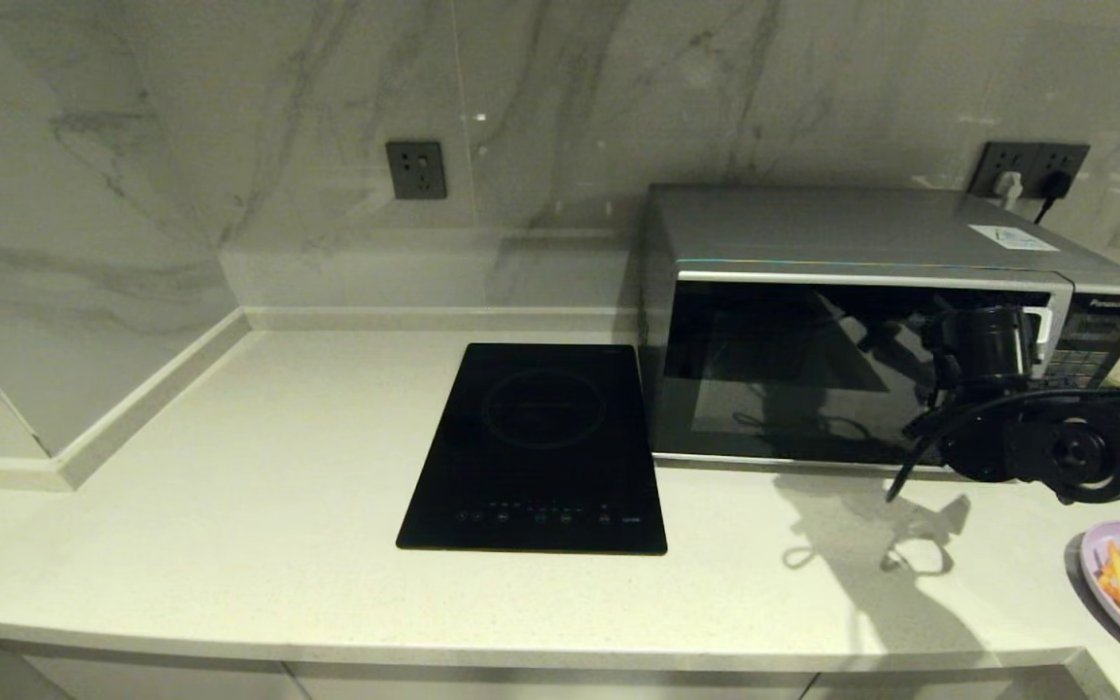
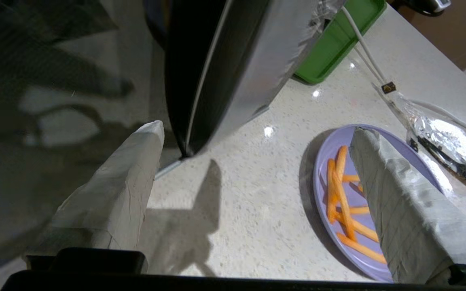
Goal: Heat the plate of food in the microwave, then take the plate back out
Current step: Open the microwave oven
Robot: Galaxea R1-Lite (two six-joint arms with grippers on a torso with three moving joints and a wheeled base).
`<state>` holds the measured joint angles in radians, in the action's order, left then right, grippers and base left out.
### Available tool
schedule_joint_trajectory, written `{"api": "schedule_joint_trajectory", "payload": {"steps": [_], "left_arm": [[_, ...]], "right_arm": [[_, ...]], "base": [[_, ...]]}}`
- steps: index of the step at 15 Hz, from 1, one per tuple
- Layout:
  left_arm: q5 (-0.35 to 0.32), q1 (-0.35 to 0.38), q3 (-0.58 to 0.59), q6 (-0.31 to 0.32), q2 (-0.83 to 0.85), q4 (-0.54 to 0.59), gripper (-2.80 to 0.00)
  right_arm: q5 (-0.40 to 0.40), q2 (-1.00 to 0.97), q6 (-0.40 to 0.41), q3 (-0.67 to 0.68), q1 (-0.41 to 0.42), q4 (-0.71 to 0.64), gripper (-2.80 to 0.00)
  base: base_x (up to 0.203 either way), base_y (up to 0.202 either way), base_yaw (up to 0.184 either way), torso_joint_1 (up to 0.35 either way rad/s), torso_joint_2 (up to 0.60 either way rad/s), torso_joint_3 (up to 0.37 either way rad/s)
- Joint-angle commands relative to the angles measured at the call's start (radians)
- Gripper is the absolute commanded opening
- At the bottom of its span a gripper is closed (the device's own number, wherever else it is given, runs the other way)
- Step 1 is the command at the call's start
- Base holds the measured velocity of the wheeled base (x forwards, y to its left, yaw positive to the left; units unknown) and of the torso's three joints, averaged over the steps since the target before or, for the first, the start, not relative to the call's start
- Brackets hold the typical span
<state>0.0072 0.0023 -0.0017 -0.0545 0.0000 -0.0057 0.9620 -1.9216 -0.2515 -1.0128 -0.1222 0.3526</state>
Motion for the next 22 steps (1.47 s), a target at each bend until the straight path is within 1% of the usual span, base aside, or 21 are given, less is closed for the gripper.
{"api": "schedule_joint_trajectory", "payload": {"steps": [1, 5, 8, 10, 11, 14, 22], "left_arm": [[0.0, 0.001, 0.0, -0.001, 0.0, 0.0, -2.8], [0.0, 0.001, 0.0, -0.001, 0.0, 0.0, -2.8], [0.0, 0.001, 0.0, -0.001, 0.0, 0.0, -2.8], [0.0, 0.001, 0.0, -0.001, 0.0, 0.0, -2.8], [0.0, 0.001, 0.0, -0.001, 0.0, 0.0, -2.8], [0.0, 0.001, 0.0, -0.001, 0.0, 0.0, -2.8], [0.0, 0.001, 0.0, -0.001, 0.0, 0.0, -2.8]], "right_arm": [[0.006, -0.052, 0.002, -0.042, 0.003, 0.002, 0.0], [0.018, -0.082, 0.001, -0.067, 0.023, 0.003, 0.0], [0.015, -0.056, -0.005, -0.043, 0.028, 0.003, 0.0], [-0.014, -0.009, 0.001, -0.02, 0.027, 0.001, 0.0], [-0.015, -0.008, 0.005, -0.022, 0.03, -0.001, 0.0], [-0.01, -0.029, 0.006, -0.033, 0.08, 0.0, 0.0], [-0.003, -0.022, 0.003, -0.042, 0.115, 0.002, 0.0]], "base": [[0.0, 0.0, 0.0, 0.0, 0.0, 0.0], [0.0, 0.0, 0.0, 0.0, 0.0, 0.0], [0.0, 0.0, 0.0, 0.0, 0.0, 0.0], [0.0, 0.0, 0.0, 0.0, 0.0, 0.0], [0.0, 0.0, 0.0, 0.0, 0.0, 0.0], [0.0, 0.0, 0.0, 0.0, 0.0, 0.0], [0.0, 0.0, 0.0, 0.0, 0.0, 0.0]]}}
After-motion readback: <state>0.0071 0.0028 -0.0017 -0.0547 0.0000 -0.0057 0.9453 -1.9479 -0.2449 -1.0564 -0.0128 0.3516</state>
